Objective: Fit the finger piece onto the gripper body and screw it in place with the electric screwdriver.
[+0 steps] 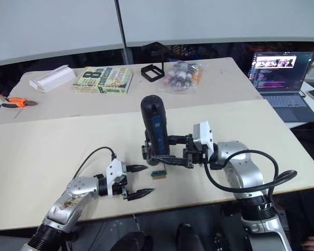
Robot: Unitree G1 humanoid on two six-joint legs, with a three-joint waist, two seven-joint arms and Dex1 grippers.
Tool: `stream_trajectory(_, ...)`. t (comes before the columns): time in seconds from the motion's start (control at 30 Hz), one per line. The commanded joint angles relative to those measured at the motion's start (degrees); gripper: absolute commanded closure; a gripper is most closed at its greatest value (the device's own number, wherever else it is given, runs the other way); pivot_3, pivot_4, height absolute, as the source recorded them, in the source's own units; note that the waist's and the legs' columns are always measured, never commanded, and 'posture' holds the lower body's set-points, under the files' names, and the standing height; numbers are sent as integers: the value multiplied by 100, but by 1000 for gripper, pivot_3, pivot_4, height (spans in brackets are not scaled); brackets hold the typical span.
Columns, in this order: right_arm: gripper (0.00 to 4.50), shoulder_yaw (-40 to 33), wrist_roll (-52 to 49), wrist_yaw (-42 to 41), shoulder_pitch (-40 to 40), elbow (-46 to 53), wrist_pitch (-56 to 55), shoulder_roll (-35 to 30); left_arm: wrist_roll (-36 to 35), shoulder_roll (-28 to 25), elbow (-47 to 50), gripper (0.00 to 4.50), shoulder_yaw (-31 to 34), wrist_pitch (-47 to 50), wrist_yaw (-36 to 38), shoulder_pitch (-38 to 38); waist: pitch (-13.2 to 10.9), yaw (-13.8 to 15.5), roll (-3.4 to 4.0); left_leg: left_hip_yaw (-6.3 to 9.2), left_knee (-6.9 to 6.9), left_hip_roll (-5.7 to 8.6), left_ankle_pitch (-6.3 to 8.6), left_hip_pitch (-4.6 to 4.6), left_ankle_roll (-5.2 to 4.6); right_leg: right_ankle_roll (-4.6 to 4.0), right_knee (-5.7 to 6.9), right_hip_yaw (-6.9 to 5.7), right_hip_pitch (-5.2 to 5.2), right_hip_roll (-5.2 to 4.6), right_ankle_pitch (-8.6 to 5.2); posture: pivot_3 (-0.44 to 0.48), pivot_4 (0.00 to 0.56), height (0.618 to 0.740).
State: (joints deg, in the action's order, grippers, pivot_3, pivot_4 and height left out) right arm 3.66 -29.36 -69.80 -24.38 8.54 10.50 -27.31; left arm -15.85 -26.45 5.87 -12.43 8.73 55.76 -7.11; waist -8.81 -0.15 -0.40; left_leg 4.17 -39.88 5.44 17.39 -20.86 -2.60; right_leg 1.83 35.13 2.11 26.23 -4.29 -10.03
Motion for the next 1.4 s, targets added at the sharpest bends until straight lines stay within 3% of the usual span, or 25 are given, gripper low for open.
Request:
stream_trajectory(0.03,2569,-106,-148,16,-56,171,-135,38,4,10,80,0,-12,-83,17,2,0,0,0,0,0,0,0,0,0,0,0,0,0,0,0,0,150,740)
stream_trajectory(1.4,2569,-27,-28,-31,-9,95,-98,33,-19,0,158,0,-5,-34,2,21,1,2,-1,0,0,0,0,2,0,0,1,0,-2,0,0,0,150,740)
